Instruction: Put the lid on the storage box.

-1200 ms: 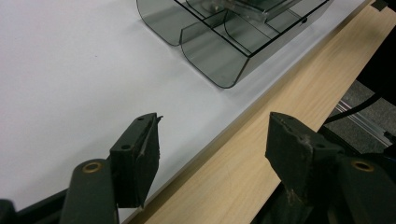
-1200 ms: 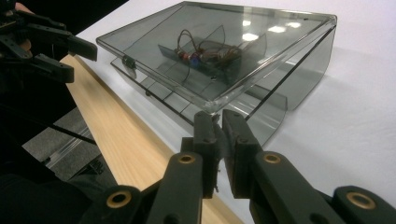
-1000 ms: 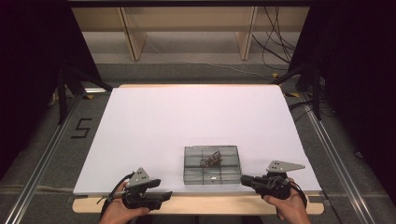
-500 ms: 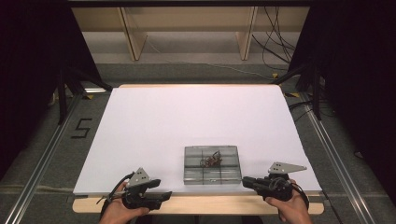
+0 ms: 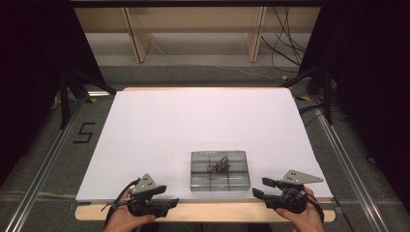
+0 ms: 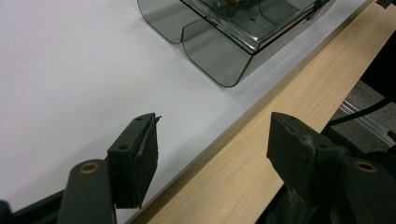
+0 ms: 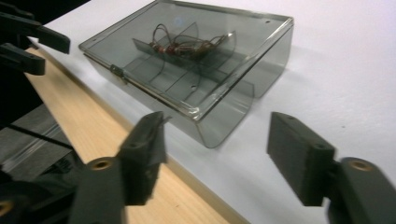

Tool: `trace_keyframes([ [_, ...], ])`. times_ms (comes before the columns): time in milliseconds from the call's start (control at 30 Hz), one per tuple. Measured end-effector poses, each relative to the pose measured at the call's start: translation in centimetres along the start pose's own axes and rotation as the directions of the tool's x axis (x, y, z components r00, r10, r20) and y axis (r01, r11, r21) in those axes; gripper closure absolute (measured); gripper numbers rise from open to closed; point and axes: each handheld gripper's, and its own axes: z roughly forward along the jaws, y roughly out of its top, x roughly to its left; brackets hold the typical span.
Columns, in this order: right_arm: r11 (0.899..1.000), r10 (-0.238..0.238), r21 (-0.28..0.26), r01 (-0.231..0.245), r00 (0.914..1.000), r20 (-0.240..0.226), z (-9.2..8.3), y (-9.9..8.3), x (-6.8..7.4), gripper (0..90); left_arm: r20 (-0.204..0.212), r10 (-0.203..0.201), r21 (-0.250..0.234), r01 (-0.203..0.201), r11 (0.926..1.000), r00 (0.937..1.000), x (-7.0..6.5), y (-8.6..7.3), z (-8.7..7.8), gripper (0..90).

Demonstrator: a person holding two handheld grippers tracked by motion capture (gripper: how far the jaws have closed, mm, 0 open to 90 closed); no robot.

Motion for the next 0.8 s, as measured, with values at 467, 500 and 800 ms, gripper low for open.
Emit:
trace_keyframes([
  [467,0.999,0.048,-0.023,-0.048,0.9985,0.025,-1.0,-1.2,0.6,20.3,0.001,-0.02,-0.02,0.02,0.9996,0.9998,-0.1,0.0,0.3,31.5],
  [500,0.999,0.014,-0.03,-0.013,0.9994,0.031,-1.1,-1.2,0.3,20.2,-0.003,-0.002,0.0,0.002,1.0,1.0,0.0,-0.1,0.2,31.5],
  [800,0.999,-0.003,-0.035,0.005,0.9989,0.048,-1.7,-1.9,0.5,16.7,0.002,-0.015,-0.01,0.015,0.9998,0.9999,-0.2,-0.3,0.3,31.2],
])
